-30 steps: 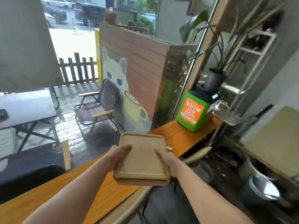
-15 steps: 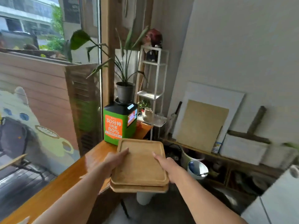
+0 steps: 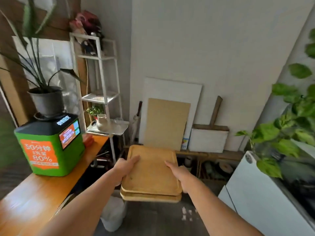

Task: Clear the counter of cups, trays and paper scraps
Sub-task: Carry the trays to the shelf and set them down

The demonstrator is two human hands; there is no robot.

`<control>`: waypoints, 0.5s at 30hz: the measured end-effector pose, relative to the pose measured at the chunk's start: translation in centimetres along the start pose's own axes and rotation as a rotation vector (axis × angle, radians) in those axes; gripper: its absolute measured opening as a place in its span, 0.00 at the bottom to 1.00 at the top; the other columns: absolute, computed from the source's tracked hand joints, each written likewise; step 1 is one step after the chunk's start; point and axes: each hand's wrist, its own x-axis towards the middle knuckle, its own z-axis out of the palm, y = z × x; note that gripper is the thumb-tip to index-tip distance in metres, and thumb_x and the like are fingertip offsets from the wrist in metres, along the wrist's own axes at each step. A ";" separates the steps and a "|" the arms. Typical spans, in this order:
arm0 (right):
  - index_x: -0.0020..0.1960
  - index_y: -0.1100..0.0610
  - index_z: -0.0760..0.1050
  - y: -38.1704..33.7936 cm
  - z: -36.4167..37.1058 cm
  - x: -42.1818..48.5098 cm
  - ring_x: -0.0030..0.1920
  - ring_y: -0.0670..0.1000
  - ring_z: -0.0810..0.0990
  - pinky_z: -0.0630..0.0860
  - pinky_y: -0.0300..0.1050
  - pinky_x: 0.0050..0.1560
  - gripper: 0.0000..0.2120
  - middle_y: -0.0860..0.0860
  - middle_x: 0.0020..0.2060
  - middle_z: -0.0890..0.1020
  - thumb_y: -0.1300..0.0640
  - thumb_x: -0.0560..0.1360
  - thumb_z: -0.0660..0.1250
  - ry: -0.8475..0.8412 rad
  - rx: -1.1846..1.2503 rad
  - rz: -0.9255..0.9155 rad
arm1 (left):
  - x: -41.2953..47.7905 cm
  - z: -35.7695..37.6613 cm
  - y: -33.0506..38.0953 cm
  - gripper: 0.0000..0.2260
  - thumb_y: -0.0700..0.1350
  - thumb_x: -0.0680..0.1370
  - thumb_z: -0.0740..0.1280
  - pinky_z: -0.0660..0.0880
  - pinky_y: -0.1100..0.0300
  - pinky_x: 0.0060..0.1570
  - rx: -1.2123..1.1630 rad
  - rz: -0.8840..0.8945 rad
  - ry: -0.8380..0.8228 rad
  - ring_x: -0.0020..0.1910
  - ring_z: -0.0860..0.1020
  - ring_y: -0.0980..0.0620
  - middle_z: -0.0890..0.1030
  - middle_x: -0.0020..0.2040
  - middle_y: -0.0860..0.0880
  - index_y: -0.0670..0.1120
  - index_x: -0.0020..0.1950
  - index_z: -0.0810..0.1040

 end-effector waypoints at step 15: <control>0.72 0.55 0.68 -16.7 -3.8 20.6 0.50 0.57 0.77 0.74 0.56 0.61 0.39 0.54 0.53 0.78 0.35 0.70 0.73 0.097 0.014 -0.003 | 24.5 6.8 15.3 0.37 0.60 0.74 0.72 0.78 0.49 0.51 0.065 0.011 -0.142 0.56 0.79 0.41 0.78 0.63 0.41 0.41 0.74 0.66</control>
